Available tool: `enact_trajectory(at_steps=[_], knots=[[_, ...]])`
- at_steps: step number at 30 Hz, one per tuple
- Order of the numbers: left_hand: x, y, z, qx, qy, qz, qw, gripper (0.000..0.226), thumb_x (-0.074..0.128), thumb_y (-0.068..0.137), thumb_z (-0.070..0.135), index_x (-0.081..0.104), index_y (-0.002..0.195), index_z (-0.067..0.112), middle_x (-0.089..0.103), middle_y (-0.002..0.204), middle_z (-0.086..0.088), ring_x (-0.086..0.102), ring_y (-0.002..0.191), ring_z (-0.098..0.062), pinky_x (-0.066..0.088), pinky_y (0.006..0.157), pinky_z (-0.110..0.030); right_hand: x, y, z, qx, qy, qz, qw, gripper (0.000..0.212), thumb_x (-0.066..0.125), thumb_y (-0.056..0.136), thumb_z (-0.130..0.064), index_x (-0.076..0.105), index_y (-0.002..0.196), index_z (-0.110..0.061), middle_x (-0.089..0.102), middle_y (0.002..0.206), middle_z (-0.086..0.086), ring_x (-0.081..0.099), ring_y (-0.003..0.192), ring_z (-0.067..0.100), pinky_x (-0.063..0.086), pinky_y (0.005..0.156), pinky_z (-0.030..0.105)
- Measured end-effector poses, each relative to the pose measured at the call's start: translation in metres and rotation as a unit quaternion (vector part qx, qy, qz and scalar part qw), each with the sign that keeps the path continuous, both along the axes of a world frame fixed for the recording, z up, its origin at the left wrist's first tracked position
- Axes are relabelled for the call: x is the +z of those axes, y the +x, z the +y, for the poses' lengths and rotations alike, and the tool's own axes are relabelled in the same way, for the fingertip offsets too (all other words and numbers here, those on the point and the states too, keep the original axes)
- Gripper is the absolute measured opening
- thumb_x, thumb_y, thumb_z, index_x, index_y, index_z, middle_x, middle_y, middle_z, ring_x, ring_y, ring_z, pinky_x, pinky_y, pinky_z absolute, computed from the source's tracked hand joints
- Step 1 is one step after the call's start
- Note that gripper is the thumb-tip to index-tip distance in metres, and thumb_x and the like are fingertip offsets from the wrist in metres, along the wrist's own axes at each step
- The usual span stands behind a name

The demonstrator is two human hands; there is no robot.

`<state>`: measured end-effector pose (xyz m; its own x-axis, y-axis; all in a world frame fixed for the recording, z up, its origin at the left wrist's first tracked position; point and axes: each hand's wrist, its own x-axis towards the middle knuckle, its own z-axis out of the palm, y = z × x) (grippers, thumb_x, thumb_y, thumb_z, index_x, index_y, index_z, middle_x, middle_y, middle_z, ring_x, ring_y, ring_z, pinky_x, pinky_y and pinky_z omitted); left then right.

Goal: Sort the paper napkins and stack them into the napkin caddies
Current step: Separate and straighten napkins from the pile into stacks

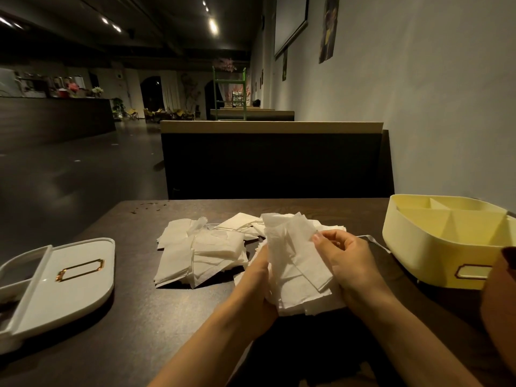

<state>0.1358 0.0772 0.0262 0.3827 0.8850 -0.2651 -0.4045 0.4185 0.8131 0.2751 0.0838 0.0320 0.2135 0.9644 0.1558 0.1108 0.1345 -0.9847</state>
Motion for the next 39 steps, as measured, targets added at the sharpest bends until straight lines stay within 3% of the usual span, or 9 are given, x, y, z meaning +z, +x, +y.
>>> enact_trajectory(at_steps=[3,7,13,19,24,28,31,36,39], knots=[[0.001,-0.001,-0.001,-0.014,-0.024,0.025,0.999,0.031,0.043,0.096,0.034,0.062,0.091,0.009,0.071,0.068,-0.008,0.068,0.064,-0.021,0.056,0.055,-0.028,-0.001,-0.001,0.001,-0.027,0.034,-0.042,0.998,0.008,0.058,0.091,-0.015,0.066,0.088,-0.015,0.063,0.085,-0.007,0.058,0.073,0.005,0.050,0.056,0.008],[0.001,0.000,-0.001,0.008,-0.017,0.000,1.000,0.020,0.042,0.097,0.015,0.060,0.091,0.009,0.071,0.063,-0.008,0.068,0.061,-0.022,0.058,0.052,-0.031,0.003,0.009,0.002,-0.073,0.054,-0.065,0.994,0.016,0.059,0.090,-0.020,0.065,0.101,-0.009,0.057,0.106,0.003,0.058,0.085,0.011,0.053,0.070,0.020],[-0.001,-0.002,0.002,0.027,-0.022,-0.017,0.999,0.021,0.041,0.096,0.009,0.063,0.099,0.009,0.070,0.075,-0.011,0.065,0.074,-0.025,0.056,0.064,-0.035,0.020,0.022,-0.003,-0.009,-0.009,0.119,0.993,0.010,0.054,0.092,-0.022,0.062,0.089,-0.018,0.066,0.093,0.006,0.062,0.087,0.022,0.052,0.073,0.037],[-0.008,-0.002,0.007,0.006,-0.016,0.006,1.000,0.015,0.049,0.091,0.008,0.061,0.099,0.007,0.064,0.086,-0.012,0.061,0.078,-0.025,0.051,0.069,-0.034,0.027,0.023,-0.008,0.083,-0.052,0.254,0.962,0.016,0.051,0.092,-0.017,0.063,0.100,-0.013,0.067,0.096,0.009,0.063,0.092,0.026,0.058,0.064,0.033],[-0.007,0.003,0.006,-0.001,0.002,0.016,1.000,0.015,0.051,0.091,0.006,0.064,0.099,0.005,0.067,0.078,-0.012,0.064,0.067,-0.023,0.055,0.052,-0.025,0.025,0.022,-0.008,0.118,-0.067,0.318,0.938,0.026,0.049,0.094,-0.018,0.059,0.116,-0.011,0.065,0.110,0.014,0.061,0.104,0.031,0.057,0.069,0.036],[-0.006,0.006,0.004,0.000,0.046,0.034,0.998,0.019,0.053,0.087,0.000,0.066,0.099,0.007,0.071,0.069,-0.008,0.066,0.055,-0.016,0.050,0.045,-0.020,0.014,0.007,-0.006,0.043,-0.047,0.060,0.996,0.013,0.053,0.094,-0.017,0.062,0.101,-0.011,0.068,0.098,0.010,0.066,0.085,0.021,0.059,0.069,0.035],[-0.005,0.006,0.003,0.007,0.059,0.042,0.997,0.014,0.054,0.089,0.006,0.065,0.094,0.012,0.072,0.066,-0.002,0.068,0.058,-0.014,0.052,0.050,-0.023,0.005,0.003,-0.005,0.007,-0.002,-0.181,0.984,0.003,0.062,0.088,-0.024,0.061,0.088,-0.021,0.067,0.091,0.001,0.064,0.086,0.016,0.057,0.080,0.041],[-0.006,0.003,0.003,-0.006,0.090,0.056,0.994,0.011,0.057,0.090,0.010,0.064,0.093,0.018,0.074,0.073,0.000,0.071,0.069,-0.015,0.056,0.057,-0.028,0.007,0.007,-0.003,0.026,-0.032,-0.253,0.967,0.019,0.066,0.083,-0.030,0.068,0.091,-0.012,0.071,0.087,0.003,0.066,0.085,0.021,0.055,0.080,0.046],[-0.006,0.004,0.001,-0.021,0.097,0.059,0.993,0.009,0.060,0.088,0.014,0.065,0.094,0.019,0.074,0.075,0.000,0.071,0.068,-0.013,0.057,0.059,-0.028,0.006,0.013,-0.002,0.071,-0.043,-0.206,0.975,0.010,0.066,0.084,-0.026,0.061,0.091,-0.030,0.069,0.092,-0.003,0.066,0.087,0.016,0.056,0.082,0.045]])
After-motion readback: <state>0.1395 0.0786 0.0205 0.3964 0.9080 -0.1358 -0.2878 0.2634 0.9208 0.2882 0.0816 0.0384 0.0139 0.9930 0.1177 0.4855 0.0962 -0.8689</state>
